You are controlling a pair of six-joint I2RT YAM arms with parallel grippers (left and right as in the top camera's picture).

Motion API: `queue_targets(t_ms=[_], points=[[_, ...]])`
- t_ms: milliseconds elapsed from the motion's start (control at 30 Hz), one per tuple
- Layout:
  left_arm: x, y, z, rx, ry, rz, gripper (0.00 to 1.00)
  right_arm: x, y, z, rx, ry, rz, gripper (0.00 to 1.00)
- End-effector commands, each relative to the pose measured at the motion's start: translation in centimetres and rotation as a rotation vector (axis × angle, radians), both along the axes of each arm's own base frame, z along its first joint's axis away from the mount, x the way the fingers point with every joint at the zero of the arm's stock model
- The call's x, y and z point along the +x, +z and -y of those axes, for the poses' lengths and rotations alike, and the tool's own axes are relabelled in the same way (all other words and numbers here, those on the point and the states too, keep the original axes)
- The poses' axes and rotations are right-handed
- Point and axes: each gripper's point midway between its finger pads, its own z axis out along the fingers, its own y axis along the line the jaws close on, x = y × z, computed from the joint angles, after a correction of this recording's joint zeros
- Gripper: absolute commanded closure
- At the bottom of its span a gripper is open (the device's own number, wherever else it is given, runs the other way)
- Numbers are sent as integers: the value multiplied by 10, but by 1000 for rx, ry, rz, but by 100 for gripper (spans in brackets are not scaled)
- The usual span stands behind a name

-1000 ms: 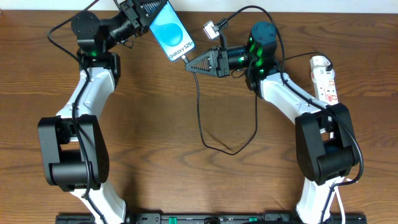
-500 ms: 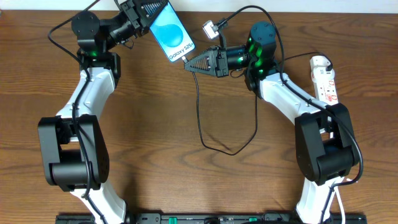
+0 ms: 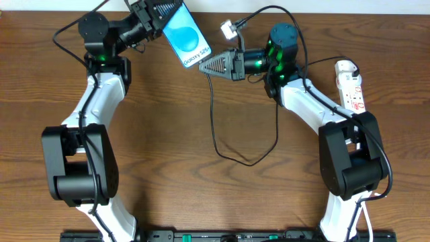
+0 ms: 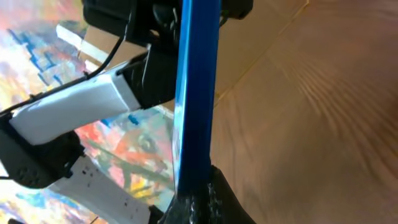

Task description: Plug charger to phone and switch on socket

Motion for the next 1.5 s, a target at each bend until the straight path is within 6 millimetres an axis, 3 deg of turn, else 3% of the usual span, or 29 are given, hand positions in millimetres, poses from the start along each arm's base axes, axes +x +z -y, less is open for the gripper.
queue_targets(t_ms=[0,300,600,833,1100,1267,1467], points=[[-15,17,14,11,-53,48,92,7,22,1,22,-63,63,99],[-13,17,11,15,-41,58,93,3,21,1,22,-36,82,99],[-3,10,-16,12,13,2,92,2,19,1,17,-36,75,99],[2,8,-37,0,53,-23,93,0,5,-4,-18,-31,50,99],[5,10,-39,-7,76,-21,92,-7,2,-10,-24,-4,35,99],[5,10,-39,21,85,22,93,-20,10,-17,6,54,120,99],[5,9,-39,26,83,29,93,-21,10,-19,11,53,156,99]])
